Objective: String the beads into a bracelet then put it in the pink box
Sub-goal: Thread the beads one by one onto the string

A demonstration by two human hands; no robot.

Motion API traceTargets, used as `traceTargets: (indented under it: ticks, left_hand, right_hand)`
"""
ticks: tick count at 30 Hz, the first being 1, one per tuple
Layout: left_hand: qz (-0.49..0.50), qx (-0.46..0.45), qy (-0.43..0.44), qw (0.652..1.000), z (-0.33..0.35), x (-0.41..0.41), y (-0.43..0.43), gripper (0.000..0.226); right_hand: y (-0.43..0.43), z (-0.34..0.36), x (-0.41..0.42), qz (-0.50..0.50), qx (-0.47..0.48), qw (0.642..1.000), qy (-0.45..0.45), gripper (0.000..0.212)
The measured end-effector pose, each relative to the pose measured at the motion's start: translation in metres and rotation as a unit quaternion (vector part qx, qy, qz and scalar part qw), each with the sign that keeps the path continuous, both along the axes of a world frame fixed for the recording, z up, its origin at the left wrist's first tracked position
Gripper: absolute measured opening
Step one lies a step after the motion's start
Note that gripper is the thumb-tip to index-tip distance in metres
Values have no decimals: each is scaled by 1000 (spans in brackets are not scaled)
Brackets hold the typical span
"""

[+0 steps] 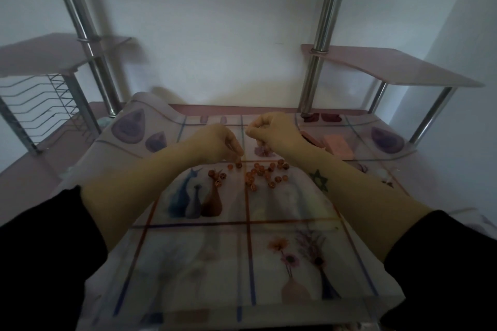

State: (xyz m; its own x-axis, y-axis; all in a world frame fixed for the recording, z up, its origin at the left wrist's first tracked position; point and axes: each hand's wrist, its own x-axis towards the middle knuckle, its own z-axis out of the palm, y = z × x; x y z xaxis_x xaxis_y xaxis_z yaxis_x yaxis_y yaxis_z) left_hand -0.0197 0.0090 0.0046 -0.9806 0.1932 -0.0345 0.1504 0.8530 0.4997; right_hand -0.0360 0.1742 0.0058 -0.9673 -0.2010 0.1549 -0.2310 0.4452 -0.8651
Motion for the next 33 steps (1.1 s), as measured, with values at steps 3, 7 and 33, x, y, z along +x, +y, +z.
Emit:
traceTargets:
  ticks: [3,7,33]
  left_hand:
    - [-18,-44,-10,999,-4,0,6,8]
    - [-31,-62,-18,997,-8,-3,7,9]
    - [-15,-84,26,996,-24,-5,8,10]
  right_hand:
    - [1,-5,2,-1,-3,1000,-10,18]
    - [2,-9,3,8,-1,1000,-13,17]
    - [5,-17,12,13,15,1000,-15,10]
